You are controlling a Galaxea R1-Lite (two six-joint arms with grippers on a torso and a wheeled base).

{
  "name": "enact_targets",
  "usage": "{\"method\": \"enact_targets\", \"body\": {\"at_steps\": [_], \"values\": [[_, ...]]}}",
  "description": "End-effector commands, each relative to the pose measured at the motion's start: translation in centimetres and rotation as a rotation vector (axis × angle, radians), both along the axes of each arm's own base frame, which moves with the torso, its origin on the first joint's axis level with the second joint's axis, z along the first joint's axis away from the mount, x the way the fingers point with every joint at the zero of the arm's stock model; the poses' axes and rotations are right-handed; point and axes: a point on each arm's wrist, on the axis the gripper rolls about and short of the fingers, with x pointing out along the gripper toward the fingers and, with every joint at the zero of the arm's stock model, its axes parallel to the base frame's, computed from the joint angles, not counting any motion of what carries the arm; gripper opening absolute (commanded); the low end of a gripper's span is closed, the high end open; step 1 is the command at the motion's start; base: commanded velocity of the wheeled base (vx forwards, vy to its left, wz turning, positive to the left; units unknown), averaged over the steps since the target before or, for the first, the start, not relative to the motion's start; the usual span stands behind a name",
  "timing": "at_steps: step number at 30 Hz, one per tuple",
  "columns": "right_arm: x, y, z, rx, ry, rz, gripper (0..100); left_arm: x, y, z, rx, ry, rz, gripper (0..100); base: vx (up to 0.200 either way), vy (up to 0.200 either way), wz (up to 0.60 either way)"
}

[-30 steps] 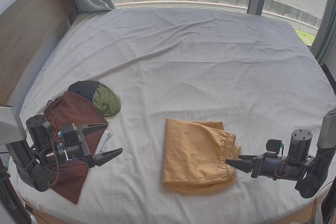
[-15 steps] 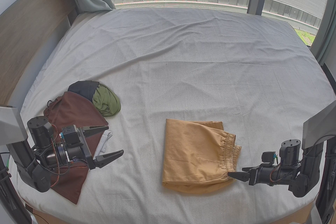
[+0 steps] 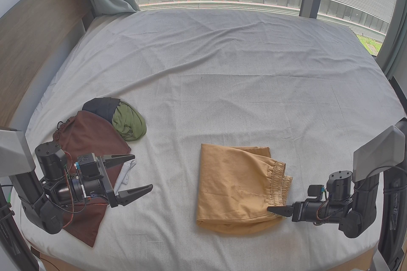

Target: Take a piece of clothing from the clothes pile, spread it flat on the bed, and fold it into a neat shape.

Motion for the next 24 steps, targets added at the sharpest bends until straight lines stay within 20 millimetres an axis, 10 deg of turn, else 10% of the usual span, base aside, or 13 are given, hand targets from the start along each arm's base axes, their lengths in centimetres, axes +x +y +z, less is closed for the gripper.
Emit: {"method": "enact_targets", "body": {"at_steps": [1,19,20,24], "values": [[0.3,1.0,-0.9,0.018,0.031,0.013,100,0.0,0.0,0.0,0.0,-0.001,-0.002,100,0.0,0.0,0.0],[0.6,2.1,-0.8,0.058,0.046,0.02,100,-0.2,-0.1,0.0,0.001,0.0,-0.006,100,0.0,0.0,0.0],[0.6,2.1,-0.8,0.058,0.046,0.02,0,-0.2,-0.1,0.0,0.001,0.001,-0.006,100,0.0,0.0,0.0],[0.6,2.1,-0.8,0.058,0.046,0.02,0,-0.2,-0.1,0.0,0.001,0.001,-0.006,100,0.0,0.0,0.0]]}}
